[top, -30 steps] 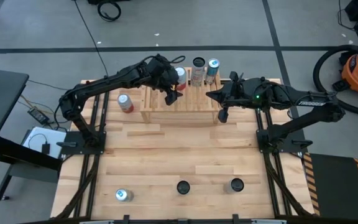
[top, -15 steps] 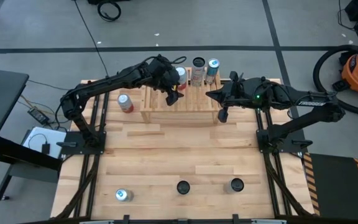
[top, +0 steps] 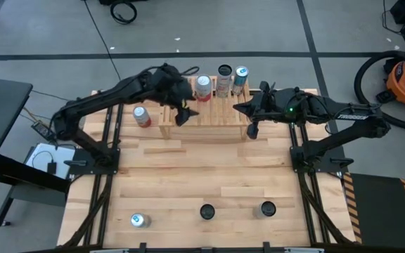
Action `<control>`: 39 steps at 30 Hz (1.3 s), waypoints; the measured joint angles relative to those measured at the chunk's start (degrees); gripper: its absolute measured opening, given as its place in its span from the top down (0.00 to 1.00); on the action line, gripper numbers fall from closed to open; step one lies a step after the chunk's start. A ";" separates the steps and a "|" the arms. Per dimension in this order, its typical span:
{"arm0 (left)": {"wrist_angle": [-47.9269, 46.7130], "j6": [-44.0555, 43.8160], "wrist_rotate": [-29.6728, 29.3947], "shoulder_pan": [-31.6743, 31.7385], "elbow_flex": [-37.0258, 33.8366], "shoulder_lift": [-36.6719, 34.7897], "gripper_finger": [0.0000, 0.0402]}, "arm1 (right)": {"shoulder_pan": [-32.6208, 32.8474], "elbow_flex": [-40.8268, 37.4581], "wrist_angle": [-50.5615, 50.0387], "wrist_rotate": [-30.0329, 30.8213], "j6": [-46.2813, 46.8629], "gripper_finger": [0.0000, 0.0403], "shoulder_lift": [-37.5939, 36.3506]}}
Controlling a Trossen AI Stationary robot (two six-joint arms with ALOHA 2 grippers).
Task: Place canned beverage on shelf
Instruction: Put the bottom white yellow soda can on the shelf
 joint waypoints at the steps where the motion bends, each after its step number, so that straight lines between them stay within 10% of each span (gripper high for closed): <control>1: -1.55 0.01 0.00 -0.96 0.00 -0.78 0.22 | 0.09 0.00 -0.04 0.00 0.01 0.98 0.00; 18: -1.03 -5.07 0.00 -15.26 0.00 -3.60 0.22 | 2.96 0.00 -0.68 0.00 0.01 0.98 -0.13; 39: 2.58 -4.73 -0.04 -17.09 0.00 -3.34 0.22 | 3.10 0.00 -1.14 -0.02 -0.01 0.98 -0.15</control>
